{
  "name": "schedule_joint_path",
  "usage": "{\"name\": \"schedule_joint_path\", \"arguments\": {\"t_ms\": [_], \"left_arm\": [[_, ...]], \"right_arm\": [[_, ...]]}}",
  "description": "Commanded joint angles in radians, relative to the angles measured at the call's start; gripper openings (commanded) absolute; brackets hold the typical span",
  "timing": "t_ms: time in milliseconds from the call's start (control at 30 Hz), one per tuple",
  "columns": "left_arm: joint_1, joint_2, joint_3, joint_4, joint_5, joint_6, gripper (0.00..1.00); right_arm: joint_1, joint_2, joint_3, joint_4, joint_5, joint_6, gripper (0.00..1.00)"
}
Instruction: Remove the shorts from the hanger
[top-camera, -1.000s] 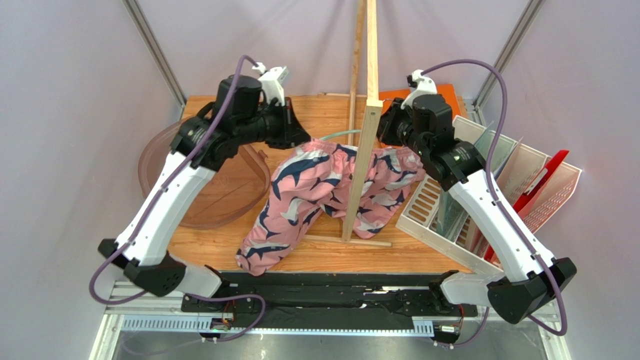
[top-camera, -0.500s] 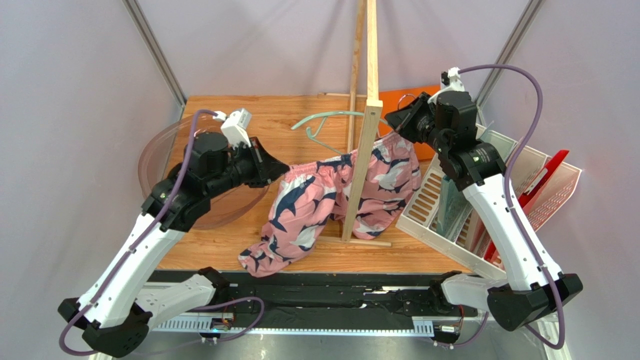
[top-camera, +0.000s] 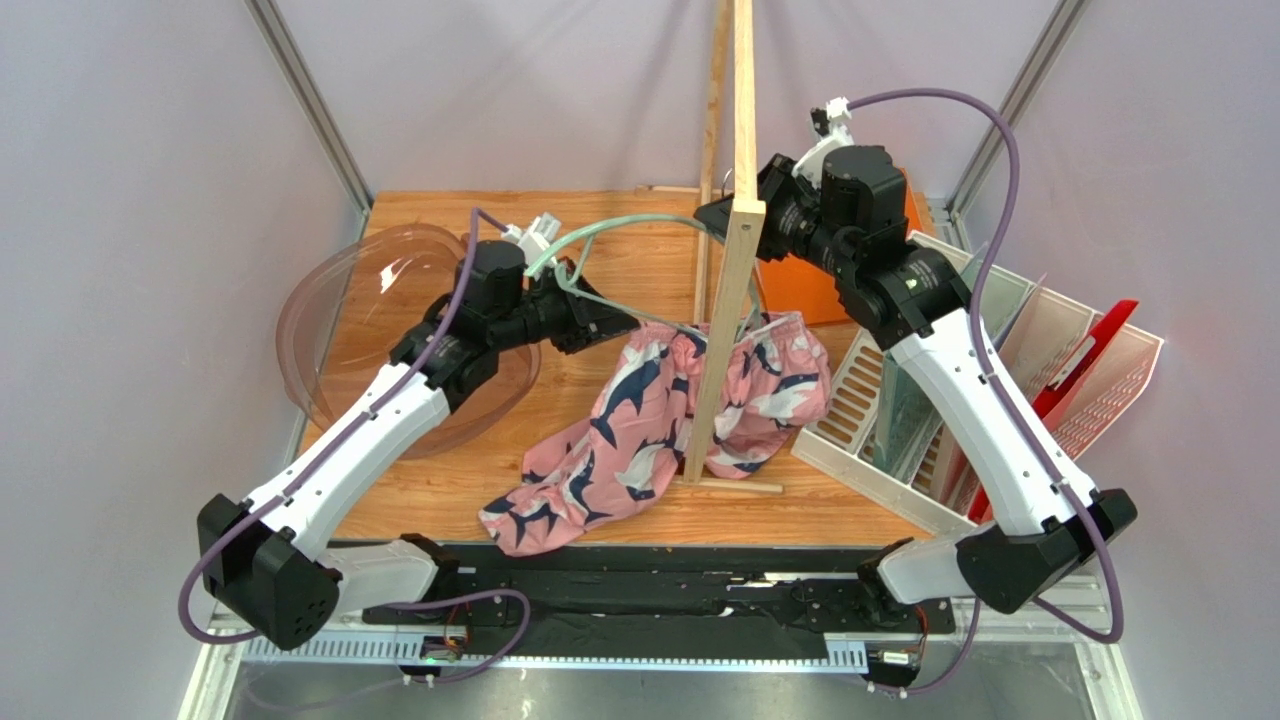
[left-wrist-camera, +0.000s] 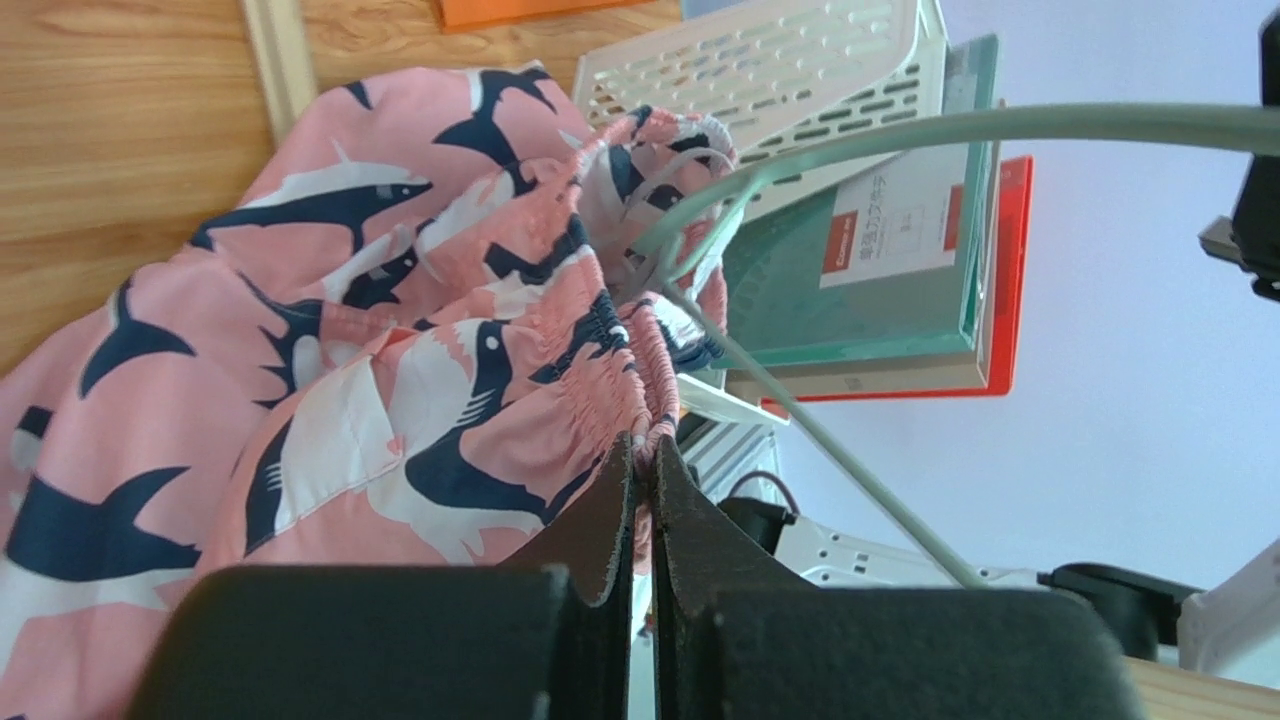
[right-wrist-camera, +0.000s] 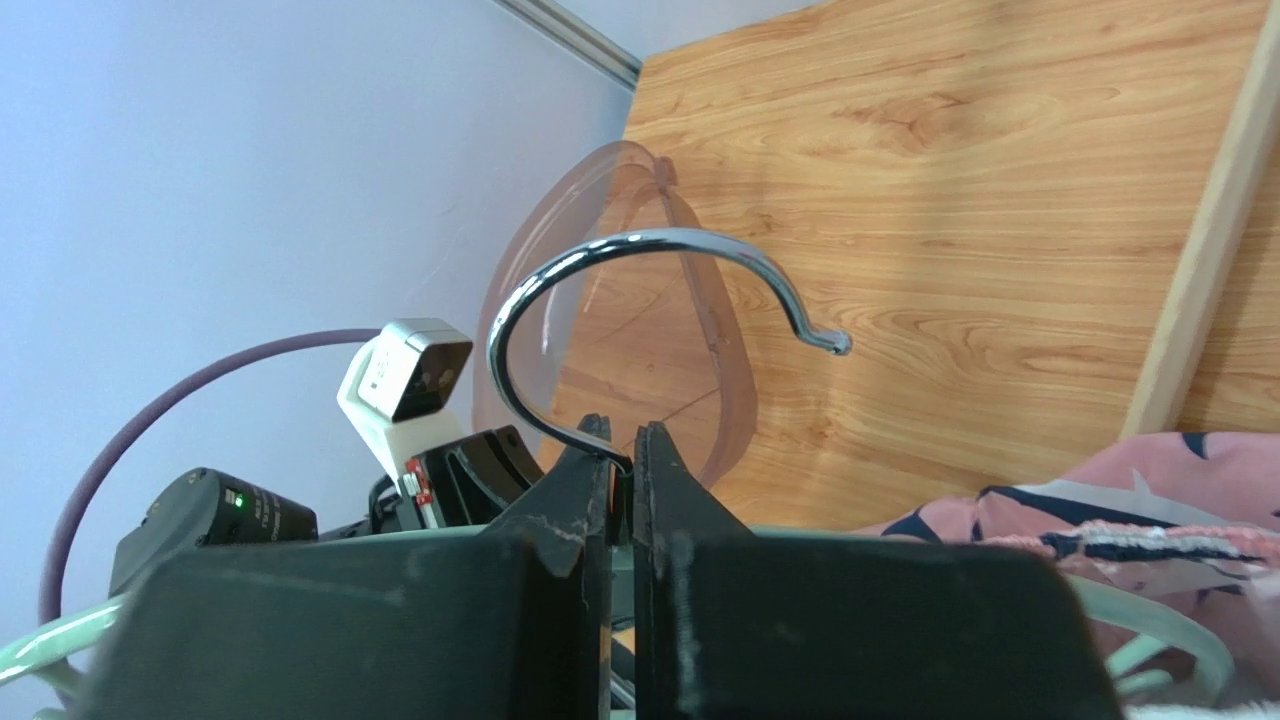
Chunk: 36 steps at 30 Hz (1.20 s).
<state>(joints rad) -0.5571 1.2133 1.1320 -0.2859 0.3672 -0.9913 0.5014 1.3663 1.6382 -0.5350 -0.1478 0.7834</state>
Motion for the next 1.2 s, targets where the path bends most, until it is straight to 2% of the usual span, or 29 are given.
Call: {"name": "schedule_joint_path", "arguments": {"t_ms": [0,67,100,133,233,300,500,633,767,900,1000,1167], "left_arm": [[0.094,-0.055,0.002,0.059,0.047,-0.059,0.00],[0.160,-0.070,0.008,0.002,0.047,-0.058,0.00],[0.180,-0.087,0.032,-0.086,0.038,-0.034,0.00],[0.216,-0.099,0.049,-0.132,0.000,-0.017,0.00],[0.262,-0.146,0.126,-0.304,-0.092,0.048,0.00],[0.304,-0.161,0.196,-0.424,-0.155,0.089,0.00],[0.329,-0.160,0.319,-0.488,-0.201,0.137,0.00],[0.329,-0.115,0.284,-0.418,-0.108,0.105,0.00],[0.329,-0.078,0.183,-0.337,-0.033,0.092,0.00],[0.329,-0.025,0.091,-0.230,0.018,0.094,0.00],[0.327,-0.015,0.074,-0.200,0.035,0.095,0.00],[0.329,-0.064,0.162,-0.167,0.061,0.115,0.00]], "right_arm": [[-0.004,0.023,0.147,-0.029,0.098,-0.081,0.00],[-0.012,0.033,0.208,-0.074,0.141,-0.139,0.00],[-0.011,0.062,0.248,-0.113,0.224,-0.163,0.00],[-0.011,0.071,0.279,-0.187,0.256,-0.185,0.00],[-0.012,0.065,0.307,-0.232,0.376,-0.262,0.00],[-0.014,0.054,0.288,-0.212,0.402,-0.309,0.00],[-0.018,0.033,0.223,-0.163,0.372,-0.352,0.00],[-0.012,0.005,0.143,-0.010,0.107,-0.216,0.00],[-0.001,0.019,0.121,0.082,-0.042,-0.199,0.00],[-0.017,0.004,0.071,0.203,-0.105,-0.145,0.00],[-0.011,-0.001,0.099,0.224,-0.049,-0.136,0.00],[-0.015,0.046,0.206,-0.008,0.241,-0.246,0.00]]}}
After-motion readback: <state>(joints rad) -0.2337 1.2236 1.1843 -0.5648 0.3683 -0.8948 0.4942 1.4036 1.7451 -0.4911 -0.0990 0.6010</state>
